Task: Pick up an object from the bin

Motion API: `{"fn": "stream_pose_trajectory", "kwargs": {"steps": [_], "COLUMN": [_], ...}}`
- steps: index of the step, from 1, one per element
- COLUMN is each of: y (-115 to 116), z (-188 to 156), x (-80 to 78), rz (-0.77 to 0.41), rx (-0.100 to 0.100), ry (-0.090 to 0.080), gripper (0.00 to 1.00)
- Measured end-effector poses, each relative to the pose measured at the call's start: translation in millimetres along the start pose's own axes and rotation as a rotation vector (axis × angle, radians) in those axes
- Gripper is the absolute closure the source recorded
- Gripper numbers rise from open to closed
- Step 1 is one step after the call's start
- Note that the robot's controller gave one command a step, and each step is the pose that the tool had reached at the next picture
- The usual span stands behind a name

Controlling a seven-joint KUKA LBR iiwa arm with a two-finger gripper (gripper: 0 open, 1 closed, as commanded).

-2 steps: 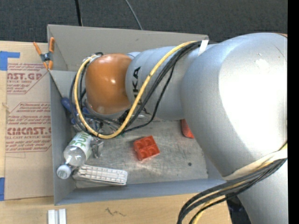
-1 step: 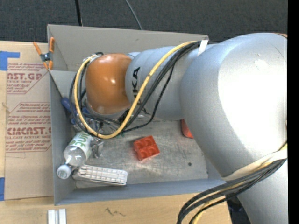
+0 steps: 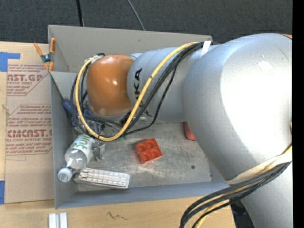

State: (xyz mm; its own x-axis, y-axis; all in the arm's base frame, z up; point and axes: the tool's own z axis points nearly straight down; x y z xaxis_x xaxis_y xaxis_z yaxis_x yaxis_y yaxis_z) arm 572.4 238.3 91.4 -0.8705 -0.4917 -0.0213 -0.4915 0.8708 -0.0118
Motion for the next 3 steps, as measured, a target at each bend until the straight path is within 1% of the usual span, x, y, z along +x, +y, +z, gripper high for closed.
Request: {"fn": "stream_pose_trajectory", "kwargs": {"steps": [3], "y": [-0.1], "z": [0.0], "x": [0.0], "rz": [0.000], "rx": [0.000], "ry": [0.000], "gripper": [1.00]}}
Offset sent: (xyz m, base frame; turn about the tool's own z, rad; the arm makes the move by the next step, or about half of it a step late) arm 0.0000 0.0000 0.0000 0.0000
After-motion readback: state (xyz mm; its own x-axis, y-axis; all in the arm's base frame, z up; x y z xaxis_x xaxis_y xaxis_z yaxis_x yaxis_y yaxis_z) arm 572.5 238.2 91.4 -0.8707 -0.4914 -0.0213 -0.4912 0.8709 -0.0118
